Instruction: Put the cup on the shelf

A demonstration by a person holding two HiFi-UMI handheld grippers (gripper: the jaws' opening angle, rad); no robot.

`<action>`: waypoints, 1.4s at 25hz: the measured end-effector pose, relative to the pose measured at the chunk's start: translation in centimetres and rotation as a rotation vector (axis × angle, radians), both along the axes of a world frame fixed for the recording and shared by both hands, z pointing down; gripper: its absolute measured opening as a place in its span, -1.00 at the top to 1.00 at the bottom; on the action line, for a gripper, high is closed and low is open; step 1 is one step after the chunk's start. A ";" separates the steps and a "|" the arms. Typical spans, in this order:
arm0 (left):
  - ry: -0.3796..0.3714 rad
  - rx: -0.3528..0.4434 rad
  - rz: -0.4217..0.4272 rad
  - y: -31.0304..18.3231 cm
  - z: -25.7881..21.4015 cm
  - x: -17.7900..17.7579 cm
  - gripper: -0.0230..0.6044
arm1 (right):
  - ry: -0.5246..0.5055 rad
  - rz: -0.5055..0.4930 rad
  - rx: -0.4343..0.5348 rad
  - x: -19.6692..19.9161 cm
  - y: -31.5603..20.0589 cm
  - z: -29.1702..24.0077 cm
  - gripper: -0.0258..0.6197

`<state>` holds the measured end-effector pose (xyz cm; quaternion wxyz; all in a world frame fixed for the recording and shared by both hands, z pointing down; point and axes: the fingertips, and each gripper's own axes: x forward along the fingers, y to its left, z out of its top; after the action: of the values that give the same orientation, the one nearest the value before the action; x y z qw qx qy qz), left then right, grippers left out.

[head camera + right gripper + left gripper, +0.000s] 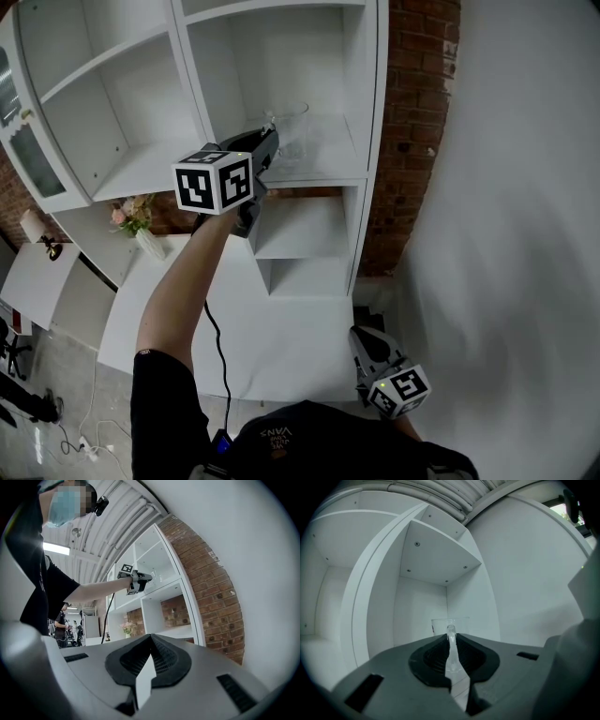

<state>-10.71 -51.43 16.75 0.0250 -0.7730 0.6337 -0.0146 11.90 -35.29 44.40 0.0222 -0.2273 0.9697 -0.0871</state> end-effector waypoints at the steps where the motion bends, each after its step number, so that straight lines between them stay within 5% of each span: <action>1: -0.005 -0.005 -0.009 -0.3 0.0 0.0 0.81 | -0.001 -0.001 0.005 0.1 0.0 0.0 0.92; 7: -0.064 -0.073 -0.084 -2.0 0.2 -0.2 0.81 | -0.002 0.005 0.010 0.6 0.1 -0.1 0.92; 22: -0.024 -0.215 -0.220 -5.3 0.8 -2.1 0.80 | -0.012 0.063 -0.009 1.3 0.2 0.0 0.92; 28: -0.035 -0.207 -0.199 -5.3 0.7 -1.7 0.81 | -0.005 0.073 -0.013 0.7 0.5 -0.1 0.92; 35: -0.052 -0.104 -0.116 -4.1 -0.1 -0.7 0.72 | 0.009 0.075 0.000 -0.9 1.9 -0.6 0.92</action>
<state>-11.37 -55.53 16.69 0.0002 -0.7348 0.6748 -0.0689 10.99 -33.40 43.80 0.0210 -0.2638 0.9606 -0.0853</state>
